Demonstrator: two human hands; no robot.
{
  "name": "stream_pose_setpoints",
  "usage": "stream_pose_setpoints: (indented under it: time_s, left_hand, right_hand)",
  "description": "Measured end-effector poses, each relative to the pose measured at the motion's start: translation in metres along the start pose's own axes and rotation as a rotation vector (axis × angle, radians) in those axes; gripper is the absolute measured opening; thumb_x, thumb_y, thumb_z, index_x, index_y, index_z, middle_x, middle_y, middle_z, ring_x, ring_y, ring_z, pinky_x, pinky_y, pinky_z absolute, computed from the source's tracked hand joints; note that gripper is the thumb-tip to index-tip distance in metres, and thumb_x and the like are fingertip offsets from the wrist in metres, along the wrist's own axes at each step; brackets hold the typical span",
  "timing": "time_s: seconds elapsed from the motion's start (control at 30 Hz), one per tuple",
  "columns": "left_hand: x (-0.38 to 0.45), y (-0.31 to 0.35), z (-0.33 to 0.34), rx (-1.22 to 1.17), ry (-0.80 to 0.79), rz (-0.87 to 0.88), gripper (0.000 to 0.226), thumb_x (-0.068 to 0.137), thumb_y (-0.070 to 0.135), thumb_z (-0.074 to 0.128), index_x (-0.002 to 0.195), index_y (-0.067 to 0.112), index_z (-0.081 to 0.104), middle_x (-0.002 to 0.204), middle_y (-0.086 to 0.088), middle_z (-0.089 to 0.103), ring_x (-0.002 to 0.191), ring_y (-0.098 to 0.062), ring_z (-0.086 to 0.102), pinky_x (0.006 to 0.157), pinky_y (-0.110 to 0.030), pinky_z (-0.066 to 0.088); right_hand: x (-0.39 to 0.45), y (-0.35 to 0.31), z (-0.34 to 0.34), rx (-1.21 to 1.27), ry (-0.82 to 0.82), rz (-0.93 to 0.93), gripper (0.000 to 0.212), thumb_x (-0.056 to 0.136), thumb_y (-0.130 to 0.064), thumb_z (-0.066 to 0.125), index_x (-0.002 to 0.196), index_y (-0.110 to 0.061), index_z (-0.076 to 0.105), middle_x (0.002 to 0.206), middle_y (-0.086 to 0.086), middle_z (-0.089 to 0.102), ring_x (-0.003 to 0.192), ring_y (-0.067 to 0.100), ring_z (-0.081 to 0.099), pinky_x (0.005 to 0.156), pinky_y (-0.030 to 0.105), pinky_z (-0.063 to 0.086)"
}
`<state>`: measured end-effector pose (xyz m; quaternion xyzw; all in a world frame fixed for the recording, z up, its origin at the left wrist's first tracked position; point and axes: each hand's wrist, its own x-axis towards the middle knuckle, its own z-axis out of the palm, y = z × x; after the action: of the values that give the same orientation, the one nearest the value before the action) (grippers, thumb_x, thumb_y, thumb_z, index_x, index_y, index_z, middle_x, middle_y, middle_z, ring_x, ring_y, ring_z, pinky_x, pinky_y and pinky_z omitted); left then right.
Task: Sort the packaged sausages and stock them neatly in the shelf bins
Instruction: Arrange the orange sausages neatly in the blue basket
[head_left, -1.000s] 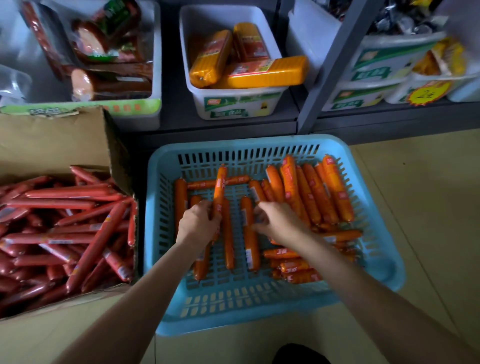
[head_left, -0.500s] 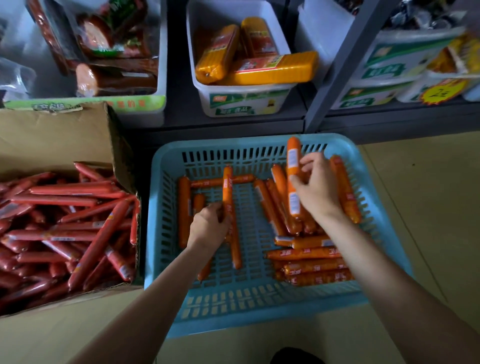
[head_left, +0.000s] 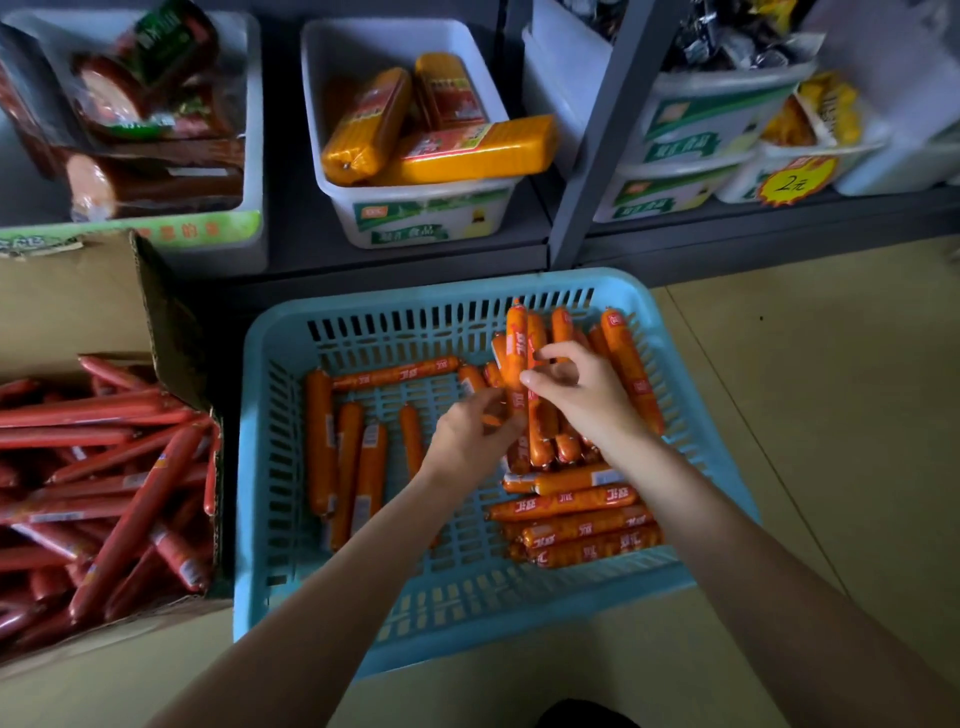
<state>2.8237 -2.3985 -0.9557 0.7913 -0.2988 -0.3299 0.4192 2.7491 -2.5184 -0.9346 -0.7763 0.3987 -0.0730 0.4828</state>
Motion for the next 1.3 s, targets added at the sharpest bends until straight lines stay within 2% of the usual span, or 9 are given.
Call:
stream_pose_setpoints:
  time_s: [0.2,0.37,0.5,0.6,0.7,0.9,1.07,1.2,1.3]
  left_hand:
    - [-0.003,-0.004,-0.014,0.151,-0.055,0.069,0.035,0.092,0.02,0.058,0.127,0.014,0.056,0.115,0.0,0.064,0.093,-0.008,0.061,0.077,-0.01,0.043]
    - [-0.004,-0.039,-0.044,0.65,0.115,-0.07,0.039,0.095,0.022,0.048,0.133,0.017,0.046,0.135,-0.007,0.042,0.124,-0.029,0.04,0.102,-0.036,0.036]
    - [-0.012,-0.068,-0.044,0.879,-0.047,-0.339,0.052,0.1,0.023,0.035,0.147,0.016,0.016,0.149,-0.017,0.015,0.137,-0.044,0.013,0.114,-0.048,0.017]
    - [-0.012,-0.074,-0.029,0.998,-0.082,-0.306,0.063,0.1,0.02,0.033,0.149,0.012,-0.005,0.146,-0.022,0.018,0.135,-0.049,0.014,0.113,-0.056,0.005]
    - [-0.006,-0.064,-0.023,0.935,-0.097,-0.34,0.058,0.101,0.014,0.029,0.15,0.013,-0.002,0.142,-0.023,0.023,0.133,-0.047,0.023,0.111,-0.047,0.023]
    - [-0.009,-0.063,-0.043,0.72,-0.078,-0.373,0.046,0.097,0.016,0.041,0.14,0.013,0.024,0.129,-0.017,0.054,0.121,-0.031,0.052,0.111,-0.04,0.025]
    - [-0.017,-0.07,-0.049,0.503,-0.11,-0.431,0.069,0.089,0.035,0.058,0.143,0.01,0.024,0.145,-0.018,0.037,0.136,-0.03,0.035,0.109,-0.033,0.024]
    - [-0.012,-0.074,-0.052,0.187,0.016,-0.414,0.051,0.082,0.026,0.069,0.124,0.006,0.048,0.115,-0.007,0.059,0.113,-0.025,0.055,0.088,-0.025,0.04]
    - [-0.008,-0.07,-0.061,-0.083,0.12,-0.368,0.028,0.081,0.016,0.071,0.105,0.002,0.063,0.096,-0.01,0.065,0.093,-0.023,0.061,0.08,-0.031,0.046]
  right_hand:
    - [-0.001,-0.006,0.004,0.141,-0.045,0.11,0.044,0.083,-0.016,0.07,0.124,-0.018,0.053,0.096,-0.004,0.065,0.089,0.011,0.062,0.081,0.025,0.048]
    - [-0.003,-0.025,-0.018,-0.225,-0.247,-0.025,0.028,0.081,-0.02,0.071,0.108,-0.018,0.063,0.1,-0.001,0.067,0.095,0.015,0.062,0.09,0.035,0.048]
    - [-0.008,-0.045,-0.034,-0.778,-0.437,-0.171,0.013,0.078,-0.023,0.071,0.073,-0.022,0.06,0.081,-0.003,0.053,0.078,0.014,0.049,0.066,0.031,0.036]
    - [-0.015,-0.036,-0.026,-1.091,-0.612,-0.088,0.012,0.082,-0.013,0.066,0.091,-0.021,0.064,0.088,-0.003,0.05,0.078,0.016,0.052,0.055,0.025,0.034]
    - [-0.019,-0.013,-0.026,-1.185,-0.713,0.121,0.035,0.085,-0.002,0.058,0.114,-0.019,0.065,0.112,0.003,0.056,0.091,0.021,0.056,0.062,0.024,0.042]
    - [-0.017,0.003,-0.033,-1.088,-0.671,0.136,0.022,0.09,-0.009,0.051,0.095,-0.024,0.066,0.106,0.001,0.057,0.095,0.021,0.057,0.077,0.028,0.045]
    - [-0.017,-0.012,0.002,-0.757,-0.486,-0.13,0.028,0.094,-0.007,0.05,0.114,-0.017,0.066,0.116,0.0,0.066,0.105,0.014,0.061,0.094,0.03,0.048]
    - [-0.012,-0.007,0.054,-0.462,-0.503,-0.194,0.022,0.089,-0.008,0.06,0.11,-0.007,0.065,0.107,0.009,0.07,0.098,0.015,0.065,0.089,0.032,0.05]
    - [-0.014,-0.003,0.077,-0.129,-0.547,-0.071,0.02,0.084,-0.001,0.066,0.102,0.0,0.061,0.088,0.011,0.07,0.069,0.0,0.062,0.072,0.022,0.049]
